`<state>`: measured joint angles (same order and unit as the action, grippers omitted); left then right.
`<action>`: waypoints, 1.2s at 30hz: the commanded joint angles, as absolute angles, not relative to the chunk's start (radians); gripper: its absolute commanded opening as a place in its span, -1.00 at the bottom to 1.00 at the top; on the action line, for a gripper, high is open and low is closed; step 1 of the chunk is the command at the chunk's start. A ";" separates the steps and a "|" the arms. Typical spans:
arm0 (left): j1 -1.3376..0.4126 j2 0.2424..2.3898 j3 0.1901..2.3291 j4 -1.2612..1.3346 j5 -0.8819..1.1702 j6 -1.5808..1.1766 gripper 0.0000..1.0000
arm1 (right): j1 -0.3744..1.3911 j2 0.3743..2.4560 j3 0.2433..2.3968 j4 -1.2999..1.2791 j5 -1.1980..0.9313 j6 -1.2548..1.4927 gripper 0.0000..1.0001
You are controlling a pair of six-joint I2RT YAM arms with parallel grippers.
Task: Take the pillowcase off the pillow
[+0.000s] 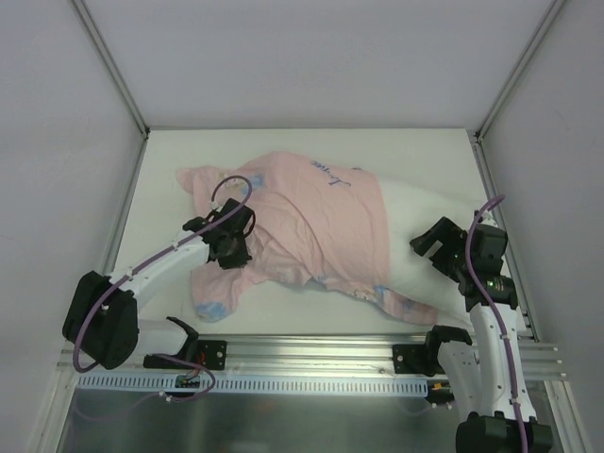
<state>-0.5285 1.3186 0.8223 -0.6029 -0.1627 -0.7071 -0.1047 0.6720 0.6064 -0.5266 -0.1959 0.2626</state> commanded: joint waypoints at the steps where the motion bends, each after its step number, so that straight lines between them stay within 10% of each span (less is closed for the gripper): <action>1: -0.494 1.191 0.842 -0.589 -0.215 -0.713 -1.00 | -0.094 0.689 0.580 -0.561 -0.183 0.276 0.93; 15: -0.299 0.954 0.833 -0.600 -0.064 -0.695 -1.00 | -0.064 0.649 0.560 -0.629 -0.159 0.204 0.99; 16: -0.298 0.956 0.841 -0.603 -0.064 -0.695 -1.00 | -0.061 0.656 0.554 -0.614 -0.170 0.210 0.82; 18: -0.288 0.959 0.845 -0.607 -0.063 -0.698 -1.00 | -0.061 0.667 0.551 -0.574 -0.170 0.222 -0.31; 20: -0.278 0.965 0.860 -0.609 -0.055 -0.696 -1.00 | -0.061 0.689 0.571 -0.555 -0.155 0.244 -0.98; 30: -0.181 1.019 1.168 -0.679 0.024 -0.615 -1.00 | -0.067 0.767 1.063 -0.615 0.082 0.279 -0.99; 36: 0.306 1.032 1.233 -0.765 0.304 -0.569 -1.00 | -0.218 0.765 1.143 -0.653 0.046 0.276 -0.99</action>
